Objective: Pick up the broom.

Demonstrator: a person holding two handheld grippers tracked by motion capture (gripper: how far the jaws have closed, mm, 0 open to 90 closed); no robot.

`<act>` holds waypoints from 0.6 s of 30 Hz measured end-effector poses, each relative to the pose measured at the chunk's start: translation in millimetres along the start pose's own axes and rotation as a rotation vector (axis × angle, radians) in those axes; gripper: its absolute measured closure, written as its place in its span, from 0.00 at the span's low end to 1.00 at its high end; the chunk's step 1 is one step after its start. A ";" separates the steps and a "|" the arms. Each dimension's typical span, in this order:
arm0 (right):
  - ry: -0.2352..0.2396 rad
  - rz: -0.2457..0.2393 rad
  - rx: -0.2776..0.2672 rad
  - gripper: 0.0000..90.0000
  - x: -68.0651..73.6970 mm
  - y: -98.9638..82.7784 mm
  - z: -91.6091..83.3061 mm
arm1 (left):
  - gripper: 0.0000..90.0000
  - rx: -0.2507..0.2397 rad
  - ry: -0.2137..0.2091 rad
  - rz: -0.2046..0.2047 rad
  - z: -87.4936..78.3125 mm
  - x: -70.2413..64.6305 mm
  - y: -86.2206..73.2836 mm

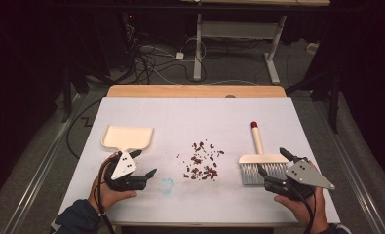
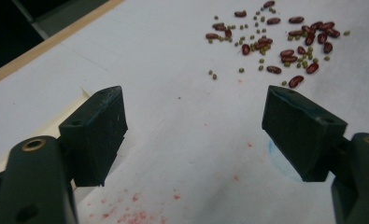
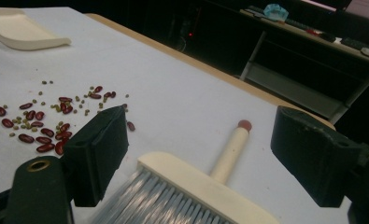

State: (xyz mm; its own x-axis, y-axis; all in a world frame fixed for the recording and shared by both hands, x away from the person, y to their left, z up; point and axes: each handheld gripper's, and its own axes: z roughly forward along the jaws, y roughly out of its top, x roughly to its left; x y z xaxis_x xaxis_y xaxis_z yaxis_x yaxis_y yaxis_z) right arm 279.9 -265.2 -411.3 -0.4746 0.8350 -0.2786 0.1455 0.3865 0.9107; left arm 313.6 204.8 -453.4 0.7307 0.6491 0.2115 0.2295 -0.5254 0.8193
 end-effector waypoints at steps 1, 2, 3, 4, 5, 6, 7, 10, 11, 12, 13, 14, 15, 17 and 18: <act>-0.008 -0.001 0.002 0.21 -1.1 -1.1 -0.3 | 0.24 0.000 -0.004 -0.003 0.8 -0.5 0.3; -0.012 0.004 0.004 0.21 -1.8 -1.9 -0.3 | 0.24 -0.002 -0.009 -0.005 0.9 -0.3 0.7; -0.013 0.005 0.011 0.21 -2.6 -2.6 -0.8 | 0.23 -0.002 -0.007 -0.002 0.8 -0.2 1.1; -0.017 0.005 0.011 0.21 -2.6 -3.2 -0.9 | 0.24 -0.001 -0.004 0.001 0.8 -0.4 1.4; -0.015 -0.007 0.019 0.21 -3.2 -3.9 -0.8 | 0.24 -0.001 -0.005 0.002 0.8 -0.7 1.4; -0.008 -0.012 0.023 0.21 -3.1 -4.4 -0.3 | 0.24 0.000 -0.010 0.003 0.9 -0.9 1.2; -0.007 -0.014 0.022 0.22 -3.0 -4.7 -0.6 | 0.23 0.001 -0.009 0.008 1.3 -1.3 0.9; -0.008 -0.023 0.044 0.23 -3.7 -3.4 1.9 | 0.24 0.007 -0.013 0.011 1.6 -1.8 0.1; -0.008 -0.023 0.044 0.23 -3.7 -3.4 1.9 | 0.24 0.007 -0.015 0.008 1.6 -1.7 -0.1; -0.011 -0.012 0.084 0.27 -5.9 -1.3 7.0 | 0.24 0.010 -0.017 0.009 1.9 -1.9 -0.4; -0.024 -0.005 0.119 0.27 -7.5 0.9 11.3 | 0.24 0.018 -0.017 0.014 2.1 -2.2 -0.7; -0.016 0.007 0.137 0.27 -9.8 3.3 15.3 | 0.24 0.021 -0.018 0.015 2.8 -2.9 -1.1; -0.009 0.016 0.163 0.28 -12.7 6.1 20.3 | 0.24 0.026 -0.020 0.015 3.4 -3.3 -1.3; -0.025 0.028 0.207 0.27 -15.3 9.3 25.9 | 0.24 0.031 -0.028 0.023 4.3 -3.5 -1.2; -0.010 0.078 0.273 0.27 -23.7 14.4 38.1 | 0.24 0.042 -0.045 0.024 5.5 -4.3 -1.5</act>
State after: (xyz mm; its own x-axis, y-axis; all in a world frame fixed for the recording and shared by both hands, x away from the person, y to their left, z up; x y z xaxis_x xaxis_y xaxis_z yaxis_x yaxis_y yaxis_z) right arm 326.3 -264.6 -403.2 -0.4445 0.8696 -0.2149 0.4104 0.4109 0.8141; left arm 313.7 199.8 -458.4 0.7644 0.6110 0.2056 0.2379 -0.5638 0.7909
